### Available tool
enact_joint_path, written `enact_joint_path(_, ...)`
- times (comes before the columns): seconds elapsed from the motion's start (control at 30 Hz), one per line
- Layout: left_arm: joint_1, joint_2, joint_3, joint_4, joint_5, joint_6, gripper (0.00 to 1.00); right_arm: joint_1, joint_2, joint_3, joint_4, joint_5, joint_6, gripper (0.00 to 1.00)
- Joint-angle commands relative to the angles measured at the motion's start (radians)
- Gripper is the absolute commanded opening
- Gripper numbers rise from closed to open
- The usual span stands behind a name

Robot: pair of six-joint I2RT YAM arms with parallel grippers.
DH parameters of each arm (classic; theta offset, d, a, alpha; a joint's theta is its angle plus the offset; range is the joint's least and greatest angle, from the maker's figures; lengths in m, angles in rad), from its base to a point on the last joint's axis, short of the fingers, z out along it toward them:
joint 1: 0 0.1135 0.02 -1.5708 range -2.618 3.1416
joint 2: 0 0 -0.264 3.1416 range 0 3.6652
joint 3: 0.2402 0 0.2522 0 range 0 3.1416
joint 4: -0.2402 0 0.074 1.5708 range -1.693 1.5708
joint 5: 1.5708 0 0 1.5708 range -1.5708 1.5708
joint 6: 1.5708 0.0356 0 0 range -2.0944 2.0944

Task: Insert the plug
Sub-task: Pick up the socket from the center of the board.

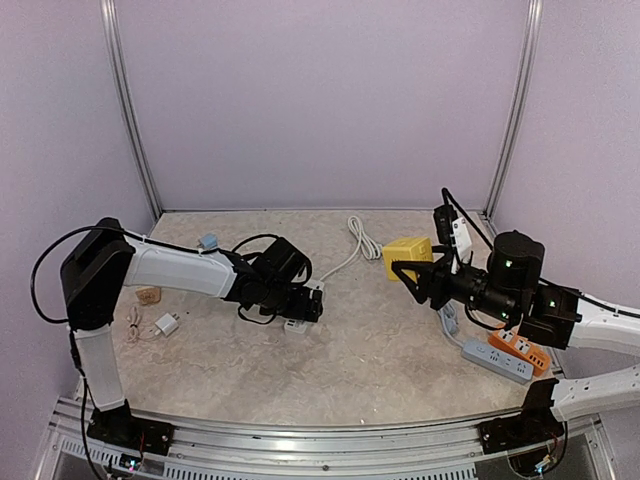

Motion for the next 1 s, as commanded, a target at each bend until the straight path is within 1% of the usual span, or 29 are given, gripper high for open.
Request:
enact_joint_path(0.0,0.001,0.050,0.042,0.023,0.037,0.072,0.93,-0.009,-0.031,0.009,0.013,0.017,0.016,0.00)
enact_joint_path(0.17,0.001,0.090,0.062,0.033,0.067,0.114,0.83,-0.009,-0.037,0.005,0.011,0.029,0.020,0.00)
enact_joint_path(0.23,0.001,0.099,0.064,0.038,0.079,0.123,0.77,-0.009,-0.039,0.007,0.008,0.032,0.025,0.00)
enact_joint_path(0.33,0.000,0.111,0.068,0.042,0.093,0.133,0.67,-0.009,-0.048,0.000,0.009,0.036,0.028,0.00)
enact_joint_path(0.43,-0.002,0.125,0.078,0.045,0.104,0.144,0.53,-0.009,-0.048,0.000,0.006,0.048,0.030,0.00)
enact_joint_path(0.5,-0.004,0.134,0.088,0.045,0.109,0.158,0.47,-0.009,-0.050,0.002,0.004,0.046,0.032,0.00)
enact_joint_path(0.6,-0.015,0.142,0.094,0.063,0.139,0.178,0.44,-0.009,-0.053,0.002,0.004,0.046,0.036,0.00)
enact_joint_path(0.73,-0.042,0.152,0.110,0.077,0.156,0.206,0.44,-0.009,-0.032,0.019,-0.034,0.076,0.040,0.00)
enact_joint_path(0.87,-0.093,0.196,0.177,0.037,0.081,0.257,0.44,-0.009,0.020,0.068,-0.117,0.110,0.074,0.00)
enact_joint_path(0.97,-0.125,0.216,0.199,0.038,0.061,0.294,0.44,-0.010,0.076,0.127,-0.215,0.127,0.113,0.00)
